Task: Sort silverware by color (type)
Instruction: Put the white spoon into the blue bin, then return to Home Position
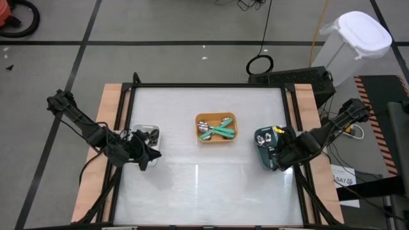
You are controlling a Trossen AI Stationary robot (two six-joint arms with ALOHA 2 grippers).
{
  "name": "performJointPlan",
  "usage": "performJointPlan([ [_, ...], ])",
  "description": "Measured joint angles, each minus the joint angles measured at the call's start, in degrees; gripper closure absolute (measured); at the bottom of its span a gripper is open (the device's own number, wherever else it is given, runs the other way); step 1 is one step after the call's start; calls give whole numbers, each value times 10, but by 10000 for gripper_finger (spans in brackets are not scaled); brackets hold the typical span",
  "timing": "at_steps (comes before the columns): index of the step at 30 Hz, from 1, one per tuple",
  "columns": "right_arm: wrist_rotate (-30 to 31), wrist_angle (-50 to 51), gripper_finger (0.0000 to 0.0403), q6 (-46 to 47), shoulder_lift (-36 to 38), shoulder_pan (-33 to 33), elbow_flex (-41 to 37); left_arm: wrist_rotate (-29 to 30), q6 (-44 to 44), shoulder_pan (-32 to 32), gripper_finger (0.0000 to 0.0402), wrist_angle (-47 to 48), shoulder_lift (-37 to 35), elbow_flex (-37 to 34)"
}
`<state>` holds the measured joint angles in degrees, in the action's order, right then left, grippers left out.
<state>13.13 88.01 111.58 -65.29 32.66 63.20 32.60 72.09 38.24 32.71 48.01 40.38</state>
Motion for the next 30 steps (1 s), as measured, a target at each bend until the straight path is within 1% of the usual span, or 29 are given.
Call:
performJointPlan([
  [7,2,-9,396,-15,-12,-32,-9,5,-32,0,320,0,0,0],
  [10,0,-59,395,-24,-15,-43,-31,5,-34,0,320,1,0,0],
  [13,-24,-94,389,-20,-16,-50,-56,5,-34,0,320,1,0,0],
  [17,-30,-94,363,14,-18,-52,-75,5,-30,0,320,1,0,0],
  [22,-30,-103,313,21,-18,-53,-76,5,-31,0,320,3,0,3],
  [24,-29,-107,296,17,-18,-53,-71,5,-53,-1,320,2,0,12],
  [25,-26,-109,288,10,-18,-53,-65,6,-77,-2,320,1,0,18],
  [27,-1,-122,276,-13,-18,-53,-48,7,-131,-7,320,2,0,32],
  [30,54,-133,268,-58,-18,-53,-10,8,-206,-16,320,2,0,57],
])
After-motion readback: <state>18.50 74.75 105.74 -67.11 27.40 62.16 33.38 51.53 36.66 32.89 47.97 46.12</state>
